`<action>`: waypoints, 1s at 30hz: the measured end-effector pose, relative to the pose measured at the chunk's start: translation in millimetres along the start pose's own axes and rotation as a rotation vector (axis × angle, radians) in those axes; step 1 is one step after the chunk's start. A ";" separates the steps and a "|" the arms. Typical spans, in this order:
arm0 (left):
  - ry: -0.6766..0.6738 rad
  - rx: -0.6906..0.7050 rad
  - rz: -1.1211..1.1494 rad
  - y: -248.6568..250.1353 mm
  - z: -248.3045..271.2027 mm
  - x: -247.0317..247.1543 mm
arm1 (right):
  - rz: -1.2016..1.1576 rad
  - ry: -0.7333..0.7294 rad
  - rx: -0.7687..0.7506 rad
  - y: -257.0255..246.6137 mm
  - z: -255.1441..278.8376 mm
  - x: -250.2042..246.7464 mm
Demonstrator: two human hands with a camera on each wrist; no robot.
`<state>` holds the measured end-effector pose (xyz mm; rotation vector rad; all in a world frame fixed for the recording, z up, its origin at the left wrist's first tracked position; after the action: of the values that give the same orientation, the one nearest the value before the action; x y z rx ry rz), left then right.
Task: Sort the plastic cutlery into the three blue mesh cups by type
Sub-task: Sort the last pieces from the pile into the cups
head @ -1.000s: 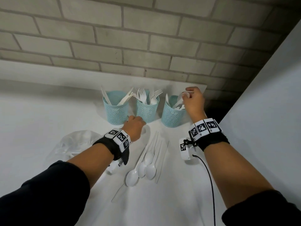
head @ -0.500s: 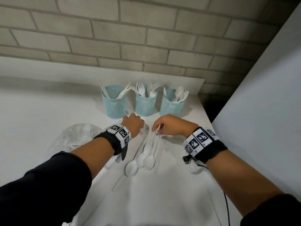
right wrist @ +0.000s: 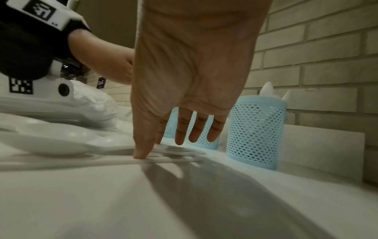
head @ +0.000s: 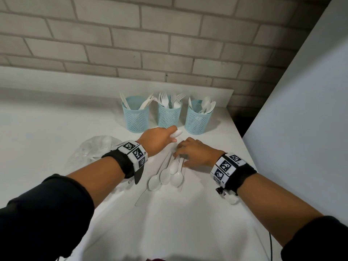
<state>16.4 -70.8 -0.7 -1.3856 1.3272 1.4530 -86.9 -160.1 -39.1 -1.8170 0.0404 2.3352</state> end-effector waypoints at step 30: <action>-0.335 -0.532 0.328 -18.2 36.2 45.8 | -0.283 0.036 0.050 8.0 27.0 20.8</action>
<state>17.8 -38.8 -52.8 -1.1864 1.0209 2.2702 -118.9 -161.7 -53.0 -1.7148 -0.1423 2.0891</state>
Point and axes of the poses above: each hand's wrist, its own z-axis away from the middle knuckle, its own x-axis out of the palm, y = z × x, the point moved 4 cm from there along -z, towards the middle knuckle, and after that the axes turned 1 degree about x, right-handed, at the moved point
